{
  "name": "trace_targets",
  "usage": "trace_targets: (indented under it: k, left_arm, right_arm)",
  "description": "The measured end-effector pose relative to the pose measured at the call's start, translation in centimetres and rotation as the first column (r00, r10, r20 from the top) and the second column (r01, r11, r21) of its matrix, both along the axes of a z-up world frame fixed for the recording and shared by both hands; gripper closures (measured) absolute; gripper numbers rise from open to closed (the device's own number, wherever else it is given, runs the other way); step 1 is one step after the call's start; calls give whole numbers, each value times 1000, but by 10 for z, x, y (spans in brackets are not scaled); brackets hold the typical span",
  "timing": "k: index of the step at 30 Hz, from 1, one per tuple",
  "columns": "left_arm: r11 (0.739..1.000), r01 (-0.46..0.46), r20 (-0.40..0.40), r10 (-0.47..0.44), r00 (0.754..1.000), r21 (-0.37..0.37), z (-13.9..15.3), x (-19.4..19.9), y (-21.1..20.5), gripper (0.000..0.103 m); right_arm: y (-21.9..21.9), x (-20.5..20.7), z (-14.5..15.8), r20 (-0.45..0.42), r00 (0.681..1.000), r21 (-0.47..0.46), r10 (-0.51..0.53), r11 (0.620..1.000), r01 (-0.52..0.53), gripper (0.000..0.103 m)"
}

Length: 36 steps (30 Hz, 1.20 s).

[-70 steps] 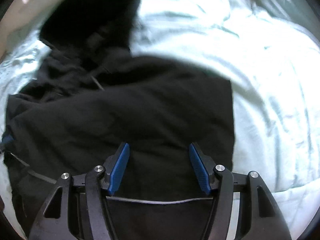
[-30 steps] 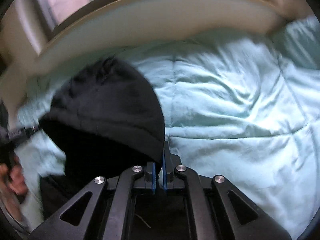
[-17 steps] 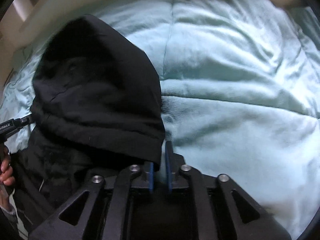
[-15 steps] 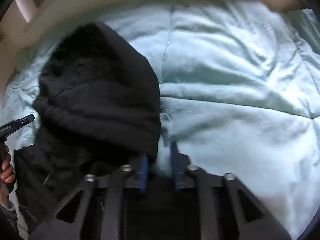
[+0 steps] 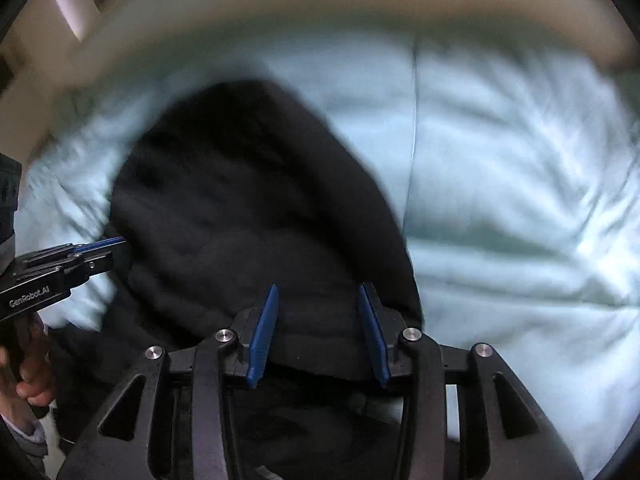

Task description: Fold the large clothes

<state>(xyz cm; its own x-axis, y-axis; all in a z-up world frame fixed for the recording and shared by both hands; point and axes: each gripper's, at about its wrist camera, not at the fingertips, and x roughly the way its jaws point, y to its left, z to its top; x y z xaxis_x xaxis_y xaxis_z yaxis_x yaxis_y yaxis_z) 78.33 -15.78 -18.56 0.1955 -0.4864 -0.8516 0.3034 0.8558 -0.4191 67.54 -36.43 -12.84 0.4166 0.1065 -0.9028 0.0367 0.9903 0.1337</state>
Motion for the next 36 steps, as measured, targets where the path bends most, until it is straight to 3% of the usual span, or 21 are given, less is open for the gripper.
trace_targets:
  k: [2, 4, 6, 8, 10, 13, 16, 19, 22, 25, 28, 30, 31, 32, 33, 36]
  left_arm:
    - [992, -69, -70, 61, 996, -108, -16, 5, 20, 94]
    - [988, -88, -77, 78, 994, -128, -12, 8, 27, 101]
    - [993, -52, -3, 52, 999, -106, 5, 3, 24, 101]
    - [998, -1, 75, 6, 997, -64, 28, -6, 17, 100]
    - [998, 48, 175, -39, 984, -48, 59, -14, 9, 100]
    - [997, 61, 251, -49, 967, -41, 88, -12, -3, 94]
    - [999, 45, 226, -43, 973, -4, 76, 6, -14, 86]
    - [999, 1, 134, -6, 991, 37, 33, 21, -9, 86]
    - [999, -19, 66, 21, 998, -32, 5, 29, -2, 86]
    - [999, -8, 81, 12, 997, -54, 18, 27, 7, 86]
    - [998, 38, 178, -29, 984, -47, 52, 12, 16, 86]
    - [996, 54, 239, -37, 970, -67, 76, 9, 23, 79]
    - [996, 57, 256, -38, 966, -69, 87, 11, 27, 55]
    - [996, 56, 262, -37, 964, -66, 94, 16, 30, 22]
    - [997, 50, 267, -34, 963, -55, 100, 22, 34, 16]
    - [994, 78, 247, -57, 967, -76, 100, 43, 41, 17]
  right_arm:
    - [-3, -4, -13, -21, 1000, 3, -9, 1000, 9, 61]
    - [-4, -5, -8, -15, 1000, -3, -12, 1000, 12, 62]
    - [-1, -7, 6, 0, 1000, -25, 1, 1000, -1, 61]
    - [5, -14, 35, 82, 996, -7, 45, 999, -44, 59]
    - [8, -15, 62, 162, 985, 18, 62, 998, -66, 57]
    - [14, 6, 87, 239, 969, 16, 64, 997, -70, 48]
    - [18, 40, 75, 205, 978, -13, 49, 999, -48, 49]
    - [12, 65, 28, 75, 997, -6, 13, 1000, -13, 49]
    - [15, 62, -3, 31, 999, -18, 27, 999, -27, 50]
    - [20, 50, 8, 51, 996, -55, 71, 996, -69, 50]
    - [6, 24, 37, 113, 987, -39, 115, 993, -111, 49]
    - [-10, 11, 52, 142, 983, -11, 113, 994, -113, 47]
    - [-23, 10, 57, 147, 984, 18, 104, 994, -107, 45]
    - [-37, 9, 59, 141, 985, 61, 96, 993, -105, 43]
    - [-54, 11, 62, 132, 987, 87, 94, 991, -106, 39]
    - [-70, 23, 54, 94, 991, 105, 100, 988, -109, 38]
